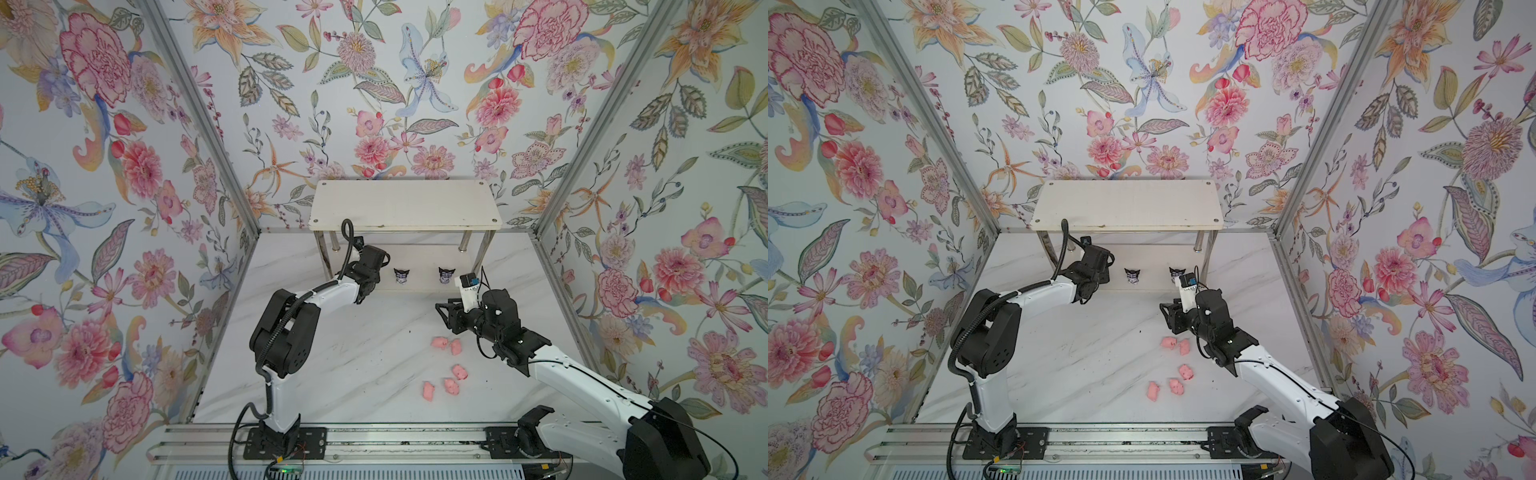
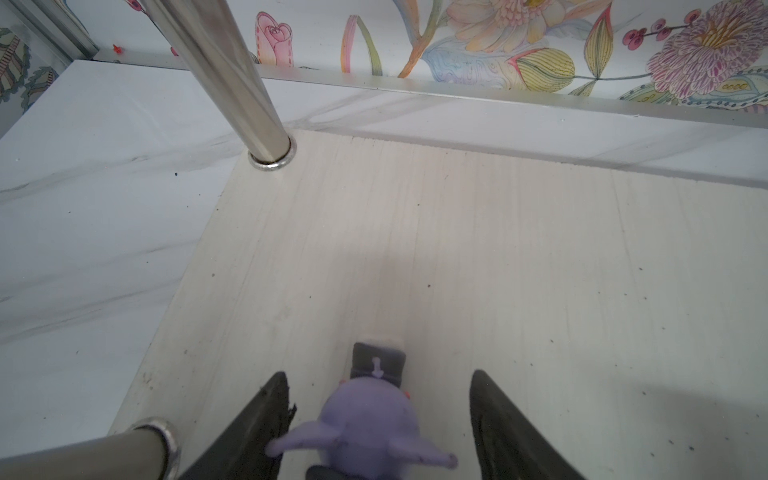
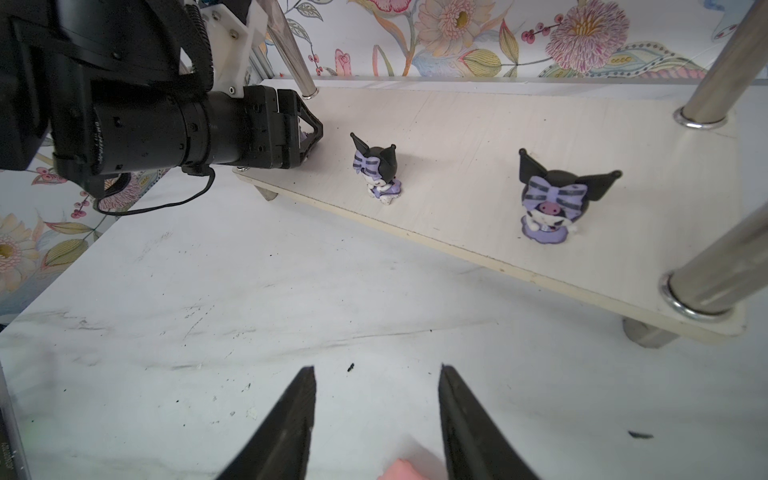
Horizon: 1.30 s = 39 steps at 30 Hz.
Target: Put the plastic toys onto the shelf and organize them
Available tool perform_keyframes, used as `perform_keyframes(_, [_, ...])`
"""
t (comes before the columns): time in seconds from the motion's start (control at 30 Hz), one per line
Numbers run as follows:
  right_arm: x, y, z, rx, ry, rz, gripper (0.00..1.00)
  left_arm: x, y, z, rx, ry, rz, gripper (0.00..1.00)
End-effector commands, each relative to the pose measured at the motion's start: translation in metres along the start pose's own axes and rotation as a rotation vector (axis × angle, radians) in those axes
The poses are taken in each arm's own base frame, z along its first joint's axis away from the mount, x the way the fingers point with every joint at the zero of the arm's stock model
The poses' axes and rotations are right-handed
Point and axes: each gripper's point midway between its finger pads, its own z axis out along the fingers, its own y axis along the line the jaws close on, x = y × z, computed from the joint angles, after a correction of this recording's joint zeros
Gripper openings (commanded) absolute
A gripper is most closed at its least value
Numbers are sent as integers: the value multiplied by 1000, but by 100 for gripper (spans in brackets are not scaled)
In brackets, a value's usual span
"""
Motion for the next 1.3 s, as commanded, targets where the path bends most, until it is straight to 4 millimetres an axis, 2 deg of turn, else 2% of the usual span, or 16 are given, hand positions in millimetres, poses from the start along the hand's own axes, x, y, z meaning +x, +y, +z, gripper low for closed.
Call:
perform_keyframes(0.0, [7, -3, 2, -1, 15, 18, 50, 5, 4, 9, -4, 17, 5, 68])
perform_keyframes(0.37, [7, -3, 2, 1, 16, 19, 50, 16, 10, 11, -8, 45, 7, 64])
perform_keyframes(0.53, [8, -4, 2, 3, 16, 17, 51, 15, 12, 11, 6, 44, -11, 56])
perform_keyframes(0.67, [8, -4, 3, 4, 20, 18, 52, 15, 15, 10, -4, 41, -8, 55])
perform_keyframes(0.8, [8, -4, 4, 2, 20, 20, 52, 15, 16, 9, 0, 41, -7, 47])
perform_keyframes(1.27, [10, -3, 4, -3, 28, 21, 55, 11, -1, 7, 99, 56, 67, 35])
